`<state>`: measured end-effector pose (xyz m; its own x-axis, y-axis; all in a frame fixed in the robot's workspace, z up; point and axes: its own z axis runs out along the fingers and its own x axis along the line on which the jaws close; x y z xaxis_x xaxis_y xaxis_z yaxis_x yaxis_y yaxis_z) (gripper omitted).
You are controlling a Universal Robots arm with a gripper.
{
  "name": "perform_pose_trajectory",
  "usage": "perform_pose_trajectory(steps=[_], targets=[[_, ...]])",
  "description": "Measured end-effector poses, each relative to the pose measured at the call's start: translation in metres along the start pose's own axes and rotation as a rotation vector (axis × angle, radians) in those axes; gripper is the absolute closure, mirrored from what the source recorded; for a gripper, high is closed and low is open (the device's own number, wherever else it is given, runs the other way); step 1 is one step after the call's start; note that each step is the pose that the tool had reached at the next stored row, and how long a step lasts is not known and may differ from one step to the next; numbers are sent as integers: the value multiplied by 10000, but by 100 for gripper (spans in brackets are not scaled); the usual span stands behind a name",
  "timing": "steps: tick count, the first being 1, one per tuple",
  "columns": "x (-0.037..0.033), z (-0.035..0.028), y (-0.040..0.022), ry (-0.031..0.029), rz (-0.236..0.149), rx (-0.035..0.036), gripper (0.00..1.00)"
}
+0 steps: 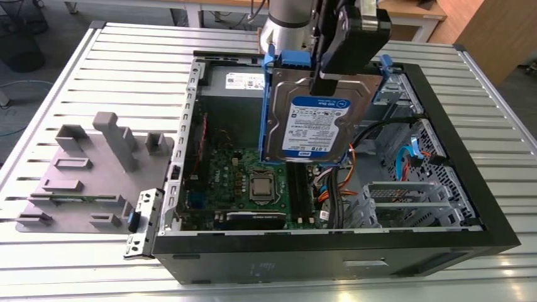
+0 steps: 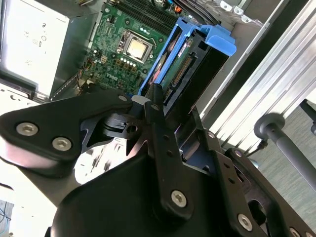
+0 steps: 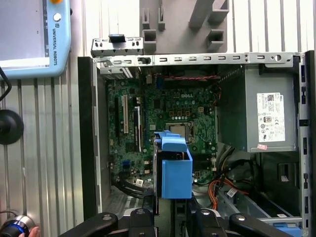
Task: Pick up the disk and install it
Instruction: 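Pick up the disk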
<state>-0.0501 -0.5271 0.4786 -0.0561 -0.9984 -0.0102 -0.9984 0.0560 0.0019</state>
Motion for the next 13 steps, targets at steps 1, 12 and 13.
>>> perform_pose_trajectory(steps=[1, 12, 13], targets=[[0, 0, -5, 1, 0, -1, 65], [-4, 2, -68, 1, -1, 0, 65], [-4, 2, -70, 1, 0, -1, 65]])
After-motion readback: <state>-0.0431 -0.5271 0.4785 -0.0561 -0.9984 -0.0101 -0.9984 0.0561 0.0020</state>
